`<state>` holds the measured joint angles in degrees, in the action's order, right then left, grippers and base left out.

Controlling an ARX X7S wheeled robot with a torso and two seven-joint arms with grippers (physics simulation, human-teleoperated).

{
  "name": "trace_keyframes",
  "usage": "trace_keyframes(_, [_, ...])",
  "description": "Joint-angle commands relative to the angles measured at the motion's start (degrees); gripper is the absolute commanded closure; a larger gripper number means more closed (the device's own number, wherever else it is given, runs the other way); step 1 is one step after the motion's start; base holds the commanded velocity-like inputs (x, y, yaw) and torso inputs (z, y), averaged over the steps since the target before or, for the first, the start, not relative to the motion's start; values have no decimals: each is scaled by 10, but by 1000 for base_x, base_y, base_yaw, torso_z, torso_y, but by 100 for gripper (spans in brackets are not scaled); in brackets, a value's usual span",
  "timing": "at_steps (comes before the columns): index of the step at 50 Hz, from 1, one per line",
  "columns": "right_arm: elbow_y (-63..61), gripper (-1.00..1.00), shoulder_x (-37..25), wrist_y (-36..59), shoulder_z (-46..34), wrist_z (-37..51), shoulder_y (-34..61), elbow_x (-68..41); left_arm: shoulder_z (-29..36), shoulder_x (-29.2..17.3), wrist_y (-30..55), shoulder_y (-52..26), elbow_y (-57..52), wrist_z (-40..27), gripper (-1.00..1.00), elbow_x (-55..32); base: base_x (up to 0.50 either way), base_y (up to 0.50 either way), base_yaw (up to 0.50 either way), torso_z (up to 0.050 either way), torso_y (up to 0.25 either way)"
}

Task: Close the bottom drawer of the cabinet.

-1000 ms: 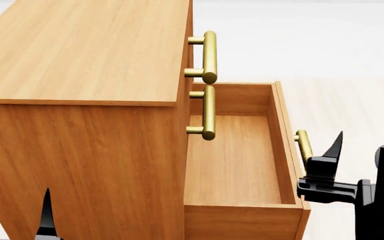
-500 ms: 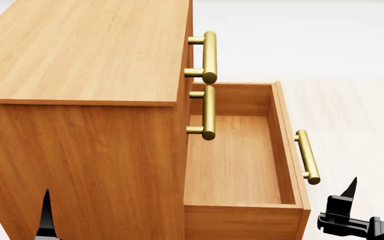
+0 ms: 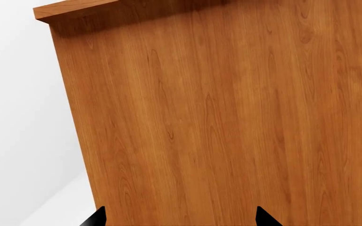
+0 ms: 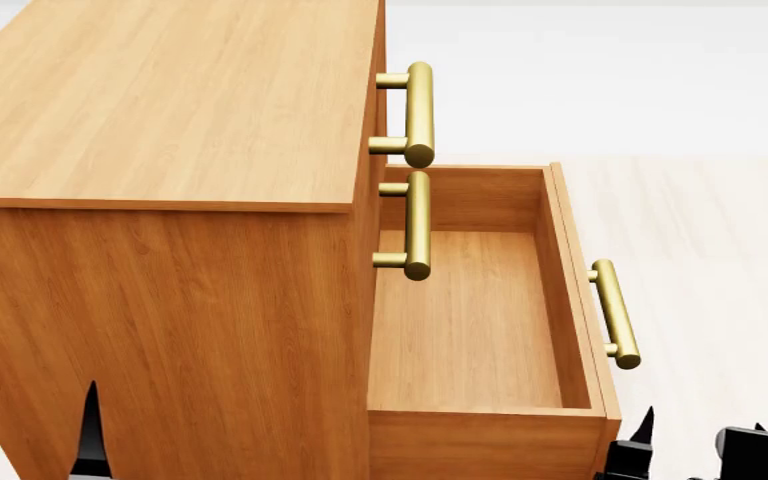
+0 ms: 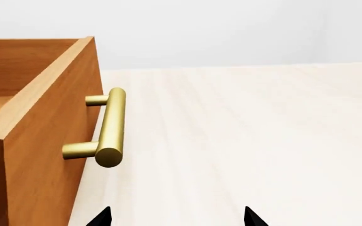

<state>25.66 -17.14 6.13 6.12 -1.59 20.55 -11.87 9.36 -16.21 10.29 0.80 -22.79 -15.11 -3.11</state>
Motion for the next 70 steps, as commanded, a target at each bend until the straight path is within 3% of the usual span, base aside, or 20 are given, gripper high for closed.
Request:
trace_keyframes(1, [135, -100, 21, -98, -13, -39, 24, 2, 0, -3, 2, 1, -3, -4, -100, -2, 0, 0, 0, 0, 0])
trace_keyframes(16, [163, -100, 54, -87, -81, -48, 71, 50, 9, -3, -3, -2, 2, -5, -100, -2, 2, 0, 0, 0, 0])
trace_keyframes(41, [108, -100, 82, -70, -146, -61, 61, 82, 13, -6, -4, -1, 2, -12, -100, -4, 6, 0, 4, 0, 0])
trace_keyframes(70, [-36, -100, 76, 9, -228, -146, 32, 82, 18, -11, -6, 1, 3, -21, -100, -3, 0, 0, 0, 0, 0])
